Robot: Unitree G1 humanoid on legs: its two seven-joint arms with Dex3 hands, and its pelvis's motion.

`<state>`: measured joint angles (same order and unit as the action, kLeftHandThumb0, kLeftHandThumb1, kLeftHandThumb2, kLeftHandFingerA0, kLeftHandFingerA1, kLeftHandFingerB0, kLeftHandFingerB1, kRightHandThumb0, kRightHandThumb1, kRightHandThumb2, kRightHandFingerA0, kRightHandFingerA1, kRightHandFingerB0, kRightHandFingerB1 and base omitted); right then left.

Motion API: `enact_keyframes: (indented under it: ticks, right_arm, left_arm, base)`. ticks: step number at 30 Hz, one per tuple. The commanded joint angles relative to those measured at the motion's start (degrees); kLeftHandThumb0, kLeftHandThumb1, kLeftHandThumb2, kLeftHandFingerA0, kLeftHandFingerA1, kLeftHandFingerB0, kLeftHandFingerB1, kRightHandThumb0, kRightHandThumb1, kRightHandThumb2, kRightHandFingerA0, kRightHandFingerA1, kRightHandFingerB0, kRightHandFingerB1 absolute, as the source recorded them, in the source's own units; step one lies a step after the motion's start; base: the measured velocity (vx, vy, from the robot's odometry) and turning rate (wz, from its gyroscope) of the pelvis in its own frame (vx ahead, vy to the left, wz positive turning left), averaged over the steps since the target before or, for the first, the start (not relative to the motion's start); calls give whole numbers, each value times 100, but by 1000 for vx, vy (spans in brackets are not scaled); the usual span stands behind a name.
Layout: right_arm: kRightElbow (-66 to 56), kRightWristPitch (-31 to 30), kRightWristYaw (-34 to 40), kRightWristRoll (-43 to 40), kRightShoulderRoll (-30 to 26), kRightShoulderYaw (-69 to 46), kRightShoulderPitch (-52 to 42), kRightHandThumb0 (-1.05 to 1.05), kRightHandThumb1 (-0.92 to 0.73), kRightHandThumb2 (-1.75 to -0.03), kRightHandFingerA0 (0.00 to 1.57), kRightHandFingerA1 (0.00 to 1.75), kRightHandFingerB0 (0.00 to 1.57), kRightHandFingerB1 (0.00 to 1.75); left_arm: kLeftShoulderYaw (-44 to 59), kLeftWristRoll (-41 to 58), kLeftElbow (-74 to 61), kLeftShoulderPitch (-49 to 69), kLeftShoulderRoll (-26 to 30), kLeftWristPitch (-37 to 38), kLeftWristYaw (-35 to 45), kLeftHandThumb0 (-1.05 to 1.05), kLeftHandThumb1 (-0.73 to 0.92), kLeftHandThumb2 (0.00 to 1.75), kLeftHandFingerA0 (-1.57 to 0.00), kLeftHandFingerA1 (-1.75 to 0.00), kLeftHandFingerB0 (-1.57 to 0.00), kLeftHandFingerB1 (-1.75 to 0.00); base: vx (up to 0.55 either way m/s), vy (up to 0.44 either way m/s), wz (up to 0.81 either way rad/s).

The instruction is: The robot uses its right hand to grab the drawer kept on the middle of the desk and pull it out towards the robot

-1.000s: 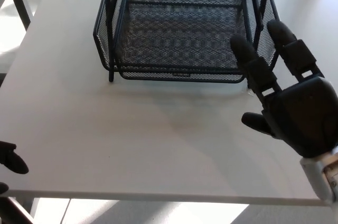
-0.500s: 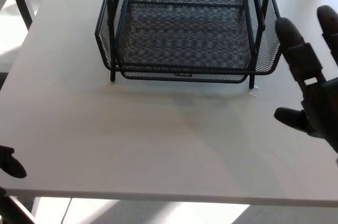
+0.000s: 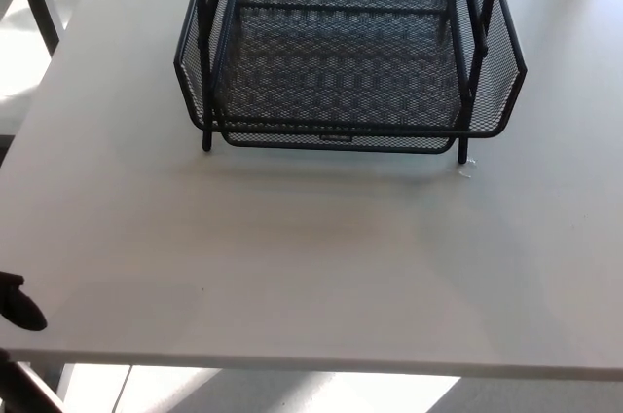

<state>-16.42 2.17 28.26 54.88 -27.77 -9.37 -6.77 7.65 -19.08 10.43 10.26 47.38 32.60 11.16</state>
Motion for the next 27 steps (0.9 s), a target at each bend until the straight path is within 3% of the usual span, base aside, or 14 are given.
enact_keyframes:
  ticks: [1, 3, 6, 8, 12, 13, 14, 15, 16, 18, 19, 20, 21, 27]
  right_arm:
    - [551, -265, 651, -236, 156, -764, -336, -76, -42, -77, 0, 18, 2, 26]
    - [1016, -161, 822, -488, 150, -1074, -409, -80, -41, -70, 0, 9, 6, 14]
    - [1462, -293, 1040, -455, 127, -1340, -449, -84, -43, -72, 0, 5, 11, 16]
    - [2351, 189, 1480, -798, -92, -1590, -442, -81, -40, -75, 0, 17, 0, 21]
    - [3187, 178, 1737, -853, -286, -1711, -323, -88, -47, -81, 0, 19, 0, 19]
    - [3306, 268, 1764, -908, -317, -1727, -311, -67, -56, -76, 0, 0, 0, 22]
    - [3837, 611, 1878, -1145, -418, -1785, -247, -73, -52, -72, 0, 0, 0, 20]
    - [4126, 732, 1954, -1240, -459, -1804, -185, -77, -38, -75, 0, 18, 0, 27]
    - [4443, 803, 2072, -1297, -480, -1805, -82, -63, -48, -70, 0, 0, 0, 28]
    - [4872, 908, 2196, -1363, -495, -1776, 58, -67, -51, -72, 0, 0, 1, 24]
    - [5318, 1004, 2395, -1395, -504, -1745, 210, -70, -33, -70, 0, 16, 0, 29]
    - [5471, 902, 2361, -1385, -507, -1724, 261, -71, -34, -69, 0, 14, 0, 26]
    - [5586, 896, 2234, -1446, -496, -1722, 284, -59, -48, -69, 0, 0, 0, 22]
    - [6510, 637, 1006, -2077, -275, -1770, 502, -61, -54, -65, 0, 0, 7, 10]
  left_arm:
    - [55, -107, 45, 23, 48, 81, -48, -28, 57, 57, -78, -87, -81, -59]
    - [62, -82, 55, 21, 29, 100, -61, -28, 56, 57, -79, -88, -82, -59]
    - [62, -3, 43, 25, 17, 45, 4, -28, 56, 57, -78, -86, -82, -58]
    - [114, 31, 32, 54, 55, 27, 26, -28, 56, 57, -78, -86, -81, -58]
    - [115, -22, 71, 57, 53, 81, -35, -28, 56, 57, -78, -87, -82, -58]
    - [115, -28, 67, 59, 57, 81, -35, -29, 57, 57, -78, -87, -81, -59]
    - [117, -50, 66, 62, 55, 88, -55, -28, 56, 57, -79, -86, -82, -58]
    - [114, -59, 53, 66, 44, 80, -64, -27, 56, 57, -79, -87, -82, -58]
    - [107, -60, 38, 68, 29, 69, -67, -27, 56, 57, -79, -87, -82, -58]
    - [104, -89, 87, 54, 24, 145, -124, -26, 55, 57, -80, -86, -83, -57]
    - [102, -88, 66, 61, 28, 91, -98, -27, 56, 57, -79, -86, -82, -57]
    - [100, -78, 67, 60, 27, 86, -88, -27, 56, 57, -79, -86, -82, -58]
    - [98, -68, 96, 51, 23, 132, -102, -26, 55, 57, -80, -86, -83, -57]
    - [80, -12, 51, 34, 9, 43, -27, -27, 56, 57, -79, -86, -82, -58]
  base:
    - [0, 0, 0]
    - [0, 0, 0]
    - [0, 0, 0]
    - [0, 0, 0]
    - [0, 0, 0]
    - [0, 0, 0]
    - [0, 0, 0]
    - [0, 0, 0]
    - [0, 0, 0]
    - [0, 0, 0]
    - [0, 0, 0]
    - [0, 0, 0]
    - [0, 0, 0]
    - [0, 0, 0]
